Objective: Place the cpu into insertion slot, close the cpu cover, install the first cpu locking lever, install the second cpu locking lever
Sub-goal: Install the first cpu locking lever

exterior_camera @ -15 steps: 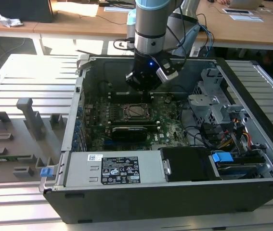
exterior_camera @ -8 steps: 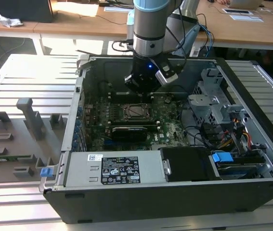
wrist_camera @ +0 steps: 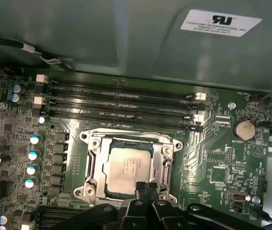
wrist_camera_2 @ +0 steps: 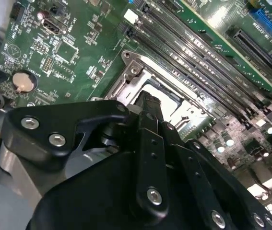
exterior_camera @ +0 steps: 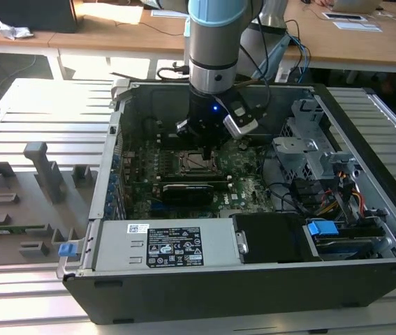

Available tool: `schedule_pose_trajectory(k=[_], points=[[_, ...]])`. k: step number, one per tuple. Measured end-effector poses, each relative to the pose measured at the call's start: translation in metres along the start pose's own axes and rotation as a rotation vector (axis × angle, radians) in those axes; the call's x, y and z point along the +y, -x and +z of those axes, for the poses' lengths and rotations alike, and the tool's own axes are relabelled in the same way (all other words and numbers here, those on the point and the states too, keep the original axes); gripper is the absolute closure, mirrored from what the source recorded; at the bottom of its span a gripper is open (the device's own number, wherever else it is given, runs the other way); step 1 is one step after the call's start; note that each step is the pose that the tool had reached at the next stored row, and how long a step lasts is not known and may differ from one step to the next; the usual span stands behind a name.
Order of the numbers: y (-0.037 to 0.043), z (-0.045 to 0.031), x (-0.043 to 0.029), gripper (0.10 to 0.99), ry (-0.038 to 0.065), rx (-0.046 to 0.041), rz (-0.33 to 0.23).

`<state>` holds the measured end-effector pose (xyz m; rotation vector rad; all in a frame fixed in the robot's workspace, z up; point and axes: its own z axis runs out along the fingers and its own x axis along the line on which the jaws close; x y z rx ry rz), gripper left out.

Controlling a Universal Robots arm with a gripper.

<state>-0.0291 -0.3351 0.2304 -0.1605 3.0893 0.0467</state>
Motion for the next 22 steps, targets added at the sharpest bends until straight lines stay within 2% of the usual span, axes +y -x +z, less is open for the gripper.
schedule_pose_trajectory(k=[3, 4, 7, 9, 11, 12, 13, 14, 15, 22], points=[[0.0007, -0.0148, 0.0004, 0.98, 0.0, -0.0005, 0.0], [0.0012, -0.0246, 0.0007, 0.98, -0.001, -0.0004, 0.0], [0.002, -0.041, 0.0011, 0.98, -0.004, -0.0002, 0.0], [0.0024, -0.0491, 0.0013, 0.98, -0.006, 0.0, 0.0], [0.0026, -0.0541, 0.0015, 0.98, -0.007, 0.0001, 0.0], [0.0027, -0.0552, 0.0017, 0.98, -0.038, 0.0033, -0.002], [0.0028, -0.0554, 0.0028, 0.98, -0.076, 0.0074, -0.004], [0.0028, -0.0554, 0.0031, 0.98, -0.084, 0.0083, -0.004], [0.0028, -0.0554, 0.0031, 0.98, -0.089, 0.0087, -0.004], [0.0028, -0.0553, 0.0032, 0.98, -0.09, 0.0088, -0.004]])
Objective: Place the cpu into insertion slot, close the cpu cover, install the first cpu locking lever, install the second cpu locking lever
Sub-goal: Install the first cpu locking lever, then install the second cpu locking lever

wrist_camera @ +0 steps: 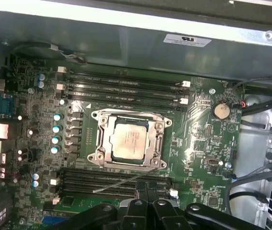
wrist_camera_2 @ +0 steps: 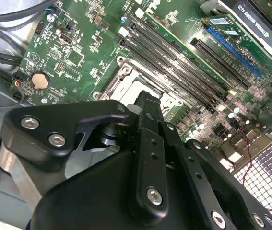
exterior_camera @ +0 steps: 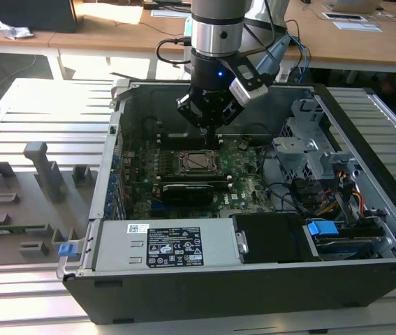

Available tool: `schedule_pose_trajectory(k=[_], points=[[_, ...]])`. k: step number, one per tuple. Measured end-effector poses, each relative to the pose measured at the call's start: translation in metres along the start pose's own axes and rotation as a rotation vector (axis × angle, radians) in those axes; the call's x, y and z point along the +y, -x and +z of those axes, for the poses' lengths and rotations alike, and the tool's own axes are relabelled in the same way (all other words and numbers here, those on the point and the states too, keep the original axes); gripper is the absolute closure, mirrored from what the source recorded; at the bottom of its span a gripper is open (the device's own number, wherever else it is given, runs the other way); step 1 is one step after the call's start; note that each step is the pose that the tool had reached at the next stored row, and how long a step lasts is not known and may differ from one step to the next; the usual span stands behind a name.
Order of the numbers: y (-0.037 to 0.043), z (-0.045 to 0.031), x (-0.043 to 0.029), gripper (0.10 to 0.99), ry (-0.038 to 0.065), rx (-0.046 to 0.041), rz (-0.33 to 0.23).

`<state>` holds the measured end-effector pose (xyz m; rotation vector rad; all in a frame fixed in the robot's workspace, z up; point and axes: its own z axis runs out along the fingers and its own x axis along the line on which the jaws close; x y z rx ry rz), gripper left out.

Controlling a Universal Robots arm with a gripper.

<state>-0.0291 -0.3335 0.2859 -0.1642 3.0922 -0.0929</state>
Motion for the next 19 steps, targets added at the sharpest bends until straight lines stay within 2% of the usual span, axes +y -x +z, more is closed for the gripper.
schedule_pose_trajectory(k=[7, 17, 19], points=[[-0.0001, 0.0, -0.0003, 0.98, -0.002, 0.0002, 0.0], [-0.0028, 0.0013, -0.0214, 0.98, -0.001, 0.0002, 0.0], [-0.004, 0.0018, -0.0292, 0.98, -0.001, 0.0001, 0.0]])
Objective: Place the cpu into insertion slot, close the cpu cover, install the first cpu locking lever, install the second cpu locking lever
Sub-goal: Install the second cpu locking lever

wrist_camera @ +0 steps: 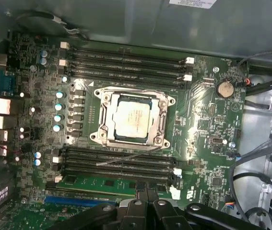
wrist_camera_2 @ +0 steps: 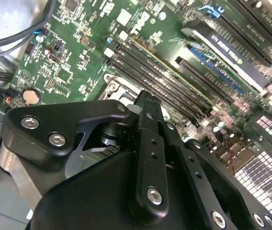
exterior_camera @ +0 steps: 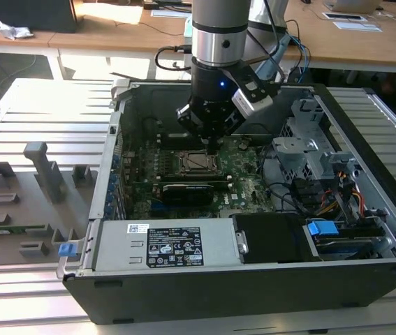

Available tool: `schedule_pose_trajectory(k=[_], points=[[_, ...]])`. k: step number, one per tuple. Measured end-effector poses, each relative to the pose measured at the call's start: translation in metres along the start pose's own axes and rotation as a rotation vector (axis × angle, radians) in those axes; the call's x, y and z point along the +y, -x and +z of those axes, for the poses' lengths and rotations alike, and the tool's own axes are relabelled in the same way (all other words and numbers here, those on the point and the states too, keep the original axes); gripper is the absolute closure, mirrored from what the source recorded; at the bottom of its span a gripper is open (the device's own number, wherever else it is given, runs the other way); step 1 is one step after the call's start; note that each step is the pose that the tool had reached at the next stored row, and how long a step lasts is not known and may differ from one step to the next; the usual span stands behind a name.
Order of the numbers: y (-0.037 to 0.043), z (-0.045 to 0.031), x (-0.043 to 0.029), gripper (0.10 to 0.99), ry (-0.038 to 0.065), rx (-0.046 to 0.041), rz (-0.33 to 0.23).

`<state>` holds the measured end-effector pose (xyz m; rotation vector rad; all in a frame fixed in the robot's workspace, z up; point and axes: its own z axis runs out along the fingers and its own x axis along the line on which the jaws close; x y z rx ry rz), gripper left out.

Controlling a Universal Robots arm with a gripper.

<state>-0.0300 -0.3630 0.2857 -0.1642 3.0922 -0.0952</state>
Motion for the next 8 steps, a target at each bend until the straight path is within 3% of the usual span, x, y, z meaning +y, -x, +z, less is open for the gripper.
schedule_pose_trajectory(k=[2, 6, 7, 8], points=[[-0.002, 0.0008, -0.0093, 0.98, 0.0, 0.0, 0.0], [-0.0034, 0.0016, -0.0155, 0.98, 0.0, 0.0, 0.0], [-0.0034, 0.0015, -0.0156, 0.98, 0.022, -0.0022, 0.001], [-0.0034, 0.0015, -0.0156, 0.98, 0.06, -0.0063, 0.003]])
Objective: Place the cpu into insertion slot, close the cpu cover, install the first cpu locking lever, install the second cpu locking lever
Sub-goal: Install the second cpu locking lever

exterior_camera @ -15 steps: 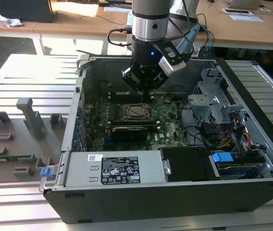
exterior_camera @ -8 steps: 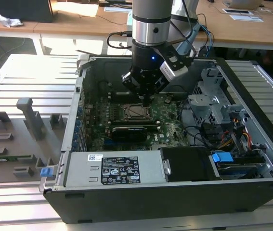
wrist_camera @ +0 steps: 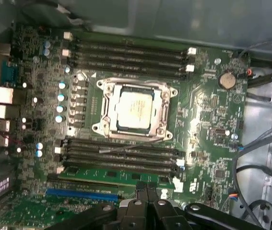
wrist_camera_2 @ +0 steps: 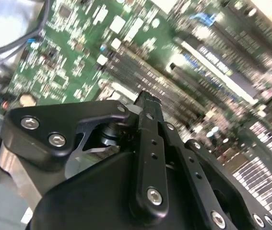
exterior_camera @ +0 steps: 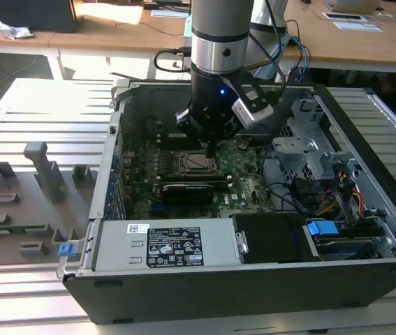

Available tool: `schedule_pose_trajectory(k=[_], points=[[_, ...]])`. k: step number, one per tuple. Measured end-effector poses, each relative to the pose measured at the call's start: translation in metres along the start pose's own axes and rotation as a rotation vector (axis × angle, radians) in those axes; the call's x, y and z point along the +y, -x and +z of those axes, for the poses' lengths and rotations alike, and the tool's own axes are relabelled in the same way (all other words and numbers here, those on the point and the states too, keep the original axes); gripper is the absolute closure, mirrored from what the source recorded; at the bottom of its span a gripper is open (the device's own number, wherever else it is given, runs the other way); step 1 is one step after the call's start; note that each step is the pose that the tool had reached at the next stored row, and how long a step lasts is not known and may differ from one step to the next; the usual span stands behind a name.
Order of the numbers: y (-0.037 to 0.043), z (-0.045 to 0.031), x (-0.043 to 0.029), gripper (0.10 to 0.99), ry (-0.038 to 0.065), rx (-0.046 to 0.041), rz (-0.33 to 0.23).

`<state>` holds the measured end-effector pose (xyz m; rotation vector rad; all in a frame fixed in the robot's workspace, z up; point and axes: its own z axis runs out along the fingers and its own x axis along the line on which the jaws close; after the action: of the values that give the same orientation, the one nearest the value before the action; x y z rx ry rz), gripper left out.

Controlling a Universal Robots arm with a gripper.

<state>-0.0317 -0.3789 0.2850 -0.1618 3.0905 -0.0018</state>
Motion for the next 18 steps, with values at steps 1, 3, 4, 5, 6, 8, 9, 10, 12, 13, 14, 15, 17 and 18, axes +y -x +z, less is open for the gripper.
schedule_pose_trajectory(k=[1, 3, 4, 5, 6, 8, 9, 10, 12, 13, 14, 15, 17, 18], points=[[0.0, 0.0, 0.0, 0.98, 0.029, -0.003, 0.001], [0.0, 0.0, 0.0, 0.98, 0.076, -0.0079, 0.004], [0.0, 0.0, 0.0, 0.98, 0.099, -0.0103, 0.005], [0.0, 0.0, 0.0, 0.98, 0.119, -0.0125, 0.006], [0.0, 0.0, 0.0, 0.98, 0.137, -0.0144, 0.007], [0.0, 0.0001, 0.0, 0.98, 0.163, -0.0171, 0.008], [-0.0002, 0.0033, 0.0, 0.98, 0.163, -0.0164, 0.008], [-0.0003, 0.0061, 0.0, 0.98, 0.163, -0.016, 0.008], [-0.0006, 0.0124, -0.0001, 0.98, 0.163, -0.0155, 0.008], [-0.0007, 0.0143, -0.0001, 0.98, 0.163, -0.0155, 0.008], [-0.0008, 0.0159, -0.0003, 0.98, 0.163, -0.0154, 0.008], [-0.0009, 0.0179, -0.0008, 0.98, 0.163, -0.0152, 0.008], [-0.0013, 0.022, -0.0021, 0.98, 0.163, -0.0152, 0.008], [-0.0016, 0.025, -0.0031, 0.98, 0.163, -0.0151, 0.008]])
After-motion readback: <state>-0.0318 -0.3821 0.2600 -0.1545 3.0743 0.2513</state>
